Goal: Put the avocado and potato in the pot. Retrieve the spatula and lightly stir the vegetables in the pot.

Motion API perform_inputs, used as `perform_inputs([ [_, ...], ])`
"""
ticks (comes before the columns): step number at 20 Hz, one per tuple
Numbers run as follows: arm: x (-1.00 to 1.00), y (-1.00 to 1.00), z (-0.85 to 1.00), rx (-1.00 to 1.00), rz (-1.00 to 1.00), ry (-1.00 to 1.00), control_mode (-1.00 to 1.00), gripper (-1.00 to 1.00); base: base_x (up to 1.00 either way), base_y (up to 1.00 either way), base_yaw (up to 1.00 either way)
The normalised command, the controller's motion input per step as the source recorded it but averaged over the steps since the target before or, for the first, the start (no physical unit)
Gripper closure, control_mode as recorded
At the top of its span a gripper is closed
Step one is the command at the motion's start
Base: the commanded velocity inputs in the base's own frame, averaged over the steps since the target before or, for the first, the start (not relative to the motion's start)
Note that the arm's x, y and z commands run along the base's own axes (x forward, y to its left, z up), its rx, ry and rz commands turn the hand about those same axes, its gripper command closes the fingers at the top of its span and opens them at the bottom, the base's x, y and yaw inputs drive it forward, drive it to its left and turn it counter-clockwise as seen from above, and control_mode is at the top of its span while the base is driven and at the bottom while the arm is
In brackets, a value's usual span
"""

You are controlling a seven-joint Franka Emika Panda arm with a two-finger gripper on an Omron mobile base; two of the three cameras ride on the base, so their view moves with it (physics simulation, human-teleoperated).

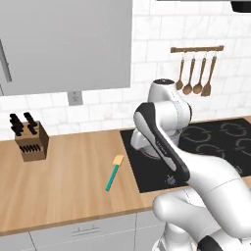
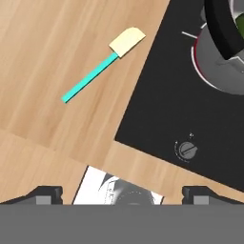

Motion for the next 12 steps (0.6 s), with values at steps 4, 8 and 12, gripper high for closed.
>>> perform_inputs([
  [4, 0.0, 0.0, 0.0, 0.0, 0.0, 0.0, 1.0, -1.0, 1.0, 0.02, 0.0],
  [8, 0.53, 0.22, -0.11, 0.02, 0.0, 0.02, -1.0, -1.0, 0.25, 0.04, 0.0],
  [12, 0.16, 0.49, -0.26, 0.06, -0.04, 0.02, -1.0, -1.0, 0.0, 0.0, 0.0],
])
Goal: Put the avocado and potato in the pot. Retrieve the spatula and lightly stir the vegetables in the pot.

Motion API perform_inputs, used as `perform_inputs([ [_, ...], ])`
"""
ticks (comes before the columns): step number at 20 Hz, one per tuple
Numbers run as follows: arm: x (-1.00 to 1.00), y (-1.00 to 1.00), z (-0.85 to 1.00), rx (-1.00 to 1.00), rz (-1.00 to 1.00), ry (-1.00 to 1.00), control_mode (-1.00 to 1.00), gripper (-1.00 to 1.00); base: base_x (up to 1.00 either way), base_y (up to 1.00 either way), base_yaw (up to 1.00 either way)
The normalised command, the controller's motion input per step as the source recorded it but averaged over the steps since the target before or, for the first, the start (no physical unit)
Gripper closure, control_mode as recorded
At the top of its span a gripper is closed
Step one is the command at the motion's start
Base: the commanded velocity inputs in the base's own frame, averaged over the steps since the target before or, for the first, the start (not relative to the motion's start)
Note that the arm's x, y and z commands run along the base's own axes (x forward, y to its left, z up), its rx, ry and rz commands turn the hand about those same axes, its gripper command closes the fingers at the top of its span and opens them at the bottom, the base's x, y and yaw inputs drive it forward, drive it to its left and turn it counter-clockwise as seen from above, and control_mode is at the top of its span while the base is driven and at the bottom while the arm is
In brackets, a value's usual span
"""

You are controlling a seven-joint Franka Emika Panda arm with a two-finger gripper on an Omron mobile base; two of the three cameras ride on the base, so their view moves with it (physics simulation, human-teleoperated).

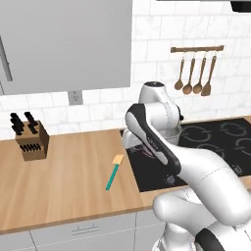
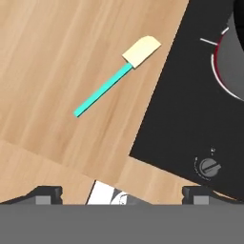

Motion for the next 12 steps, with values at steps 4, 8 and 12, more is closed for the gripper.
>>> perform_inputs([
  [4, 0.15, 0.47, -0.33, 0.0, -0.23, 0.09, -1.0, -1.0, 0.0, 0.0, 0.0],
  [8, 0.06, 0.26, -0.51, 0.01, -0.25, 0.13, -1.0, -1.0, 0.0, 0.0, 0.0],
  [12, 0.0, 0.05, -0.46, 0.07, -0.09, 0.17, -1.0, -1.0, 0.0, 0.0, 0.0],
])
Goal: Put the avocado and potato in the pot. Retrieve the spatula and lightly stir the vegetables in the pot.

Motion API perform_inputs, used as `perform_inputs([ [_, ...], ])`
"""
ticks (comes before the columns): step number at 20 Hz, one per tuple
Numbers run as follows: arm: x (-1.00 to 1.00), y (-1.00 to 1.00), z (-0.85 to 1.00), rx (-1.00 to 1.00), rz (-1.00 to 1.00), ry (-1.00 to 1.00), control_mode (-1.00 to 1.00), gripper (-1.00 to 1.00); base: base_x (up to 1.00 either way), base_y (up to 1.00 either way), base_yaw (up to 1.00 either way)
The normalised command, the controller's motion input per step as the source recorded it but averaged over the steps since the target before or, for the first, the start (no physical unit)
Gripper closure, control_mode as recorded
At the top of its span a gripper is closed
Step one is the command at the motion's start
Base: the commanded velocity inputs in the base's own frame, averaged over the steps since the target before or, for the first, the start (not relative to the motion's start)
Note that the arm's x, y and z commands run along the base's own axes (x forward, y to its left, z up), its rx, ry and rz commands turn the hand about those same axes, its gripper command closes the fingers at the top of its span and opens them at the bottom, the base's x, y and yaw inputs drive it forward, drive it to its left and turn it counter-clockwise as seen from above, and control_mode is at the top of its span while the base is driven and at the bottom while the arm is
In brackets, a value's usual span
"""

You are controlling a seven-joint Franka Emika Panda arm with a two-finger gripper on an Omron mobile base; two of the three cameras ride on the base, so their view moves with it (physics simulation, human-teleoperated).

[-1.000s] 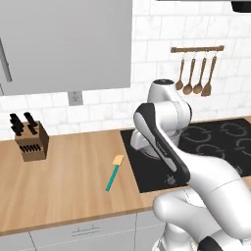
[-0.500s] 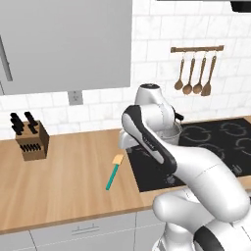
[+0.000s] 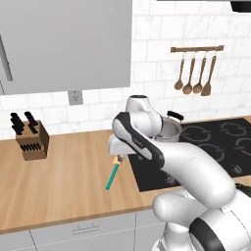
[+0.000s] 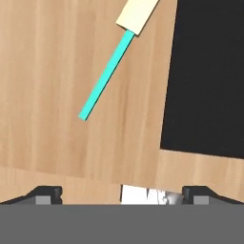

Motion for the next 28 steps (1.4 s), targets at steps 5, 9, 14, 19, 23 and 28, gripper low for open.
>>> perform_inputs([
  [5, 0.08, 0.27, -0.36, -0.01, -0.02, 0.14, -1.0, -1.0, 0.0, 0.0, 0.0],
  [9, 0.08, 0.33, -0.36, -0.05, -0.04, 0.09, -1.0, -1.0, 0.0, 0.0, 0.0],
  [14, 0.14, 0.24, -0.4, -0.07, -0.03, 0.03, -1.0, -1.0, 0.0, 0.0, 0.0],
  [19, 0.11, 0.23, -0.31, -0.07, -0.04, 0.0, -1.0, -1.0, 0.0, 0.0, 0.0],
  [23, 0.08, 0.0, -0.28, -0.01, -0.03, 0.02, -1.0, -1.0, 0.0, 0.0, 0.0],
  [28, 0.16, 0.0, -0.41, 0.0, -0.01, 0.03, -1.0, -1.0, 0.0, 0.0, 0.0],
])
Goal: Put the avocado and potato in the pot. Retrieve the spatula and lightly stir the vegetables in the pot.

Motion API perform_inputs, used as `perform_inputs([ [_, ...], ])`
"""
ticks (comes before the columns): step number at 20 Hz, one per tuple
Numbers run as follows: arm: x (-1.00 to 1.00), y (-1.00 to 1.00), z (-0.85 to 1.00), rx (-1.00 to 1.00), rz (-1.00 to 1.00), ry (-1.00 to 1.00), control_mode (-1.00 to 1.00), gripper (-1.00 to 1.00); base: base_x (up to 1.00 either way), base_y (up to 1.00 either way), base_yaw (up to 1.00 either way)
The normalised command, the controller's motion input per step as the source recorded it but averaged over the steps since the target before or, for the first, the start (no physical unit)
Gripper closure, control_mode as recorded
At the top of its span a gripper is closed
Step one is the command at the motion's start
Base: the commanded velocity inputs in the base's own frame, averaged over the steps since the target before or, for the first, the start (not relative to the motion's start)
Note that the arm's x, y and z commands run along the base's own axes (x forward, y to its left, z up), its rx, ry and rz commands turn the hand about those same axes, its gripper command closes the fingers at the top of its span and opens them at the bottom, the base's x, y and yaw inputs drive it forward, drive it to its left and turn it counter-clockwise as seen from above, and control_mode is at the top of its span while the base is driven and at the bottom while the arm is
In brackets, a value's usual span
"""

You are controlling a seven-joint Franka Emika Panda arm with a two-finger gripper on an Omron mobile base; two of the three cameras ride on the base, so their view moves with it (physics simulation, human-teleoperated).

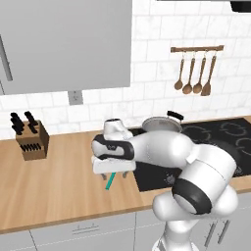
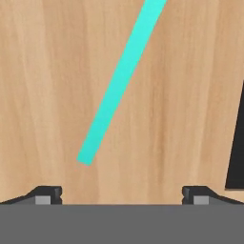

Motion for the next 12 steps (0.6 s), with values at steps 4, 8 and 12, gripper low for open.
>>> perform_inputs([
  [4, 0.32, 0.06, -0.36, -0.01, -0.04, 0.0, -1.0, -1.0, 0.0, 0.0, 0.0],
  [8, 0.35, 0.14, -0.28, -0.01, -0.06, 0.02, -1.0, -1.0, 0.0, 0.0, 0.0],
  [12, 0.27, 0.2, -0.14, -0.01, -0.07, 0.07, -1.0, -1.0, 0.0, 0.0, 0.0],
])
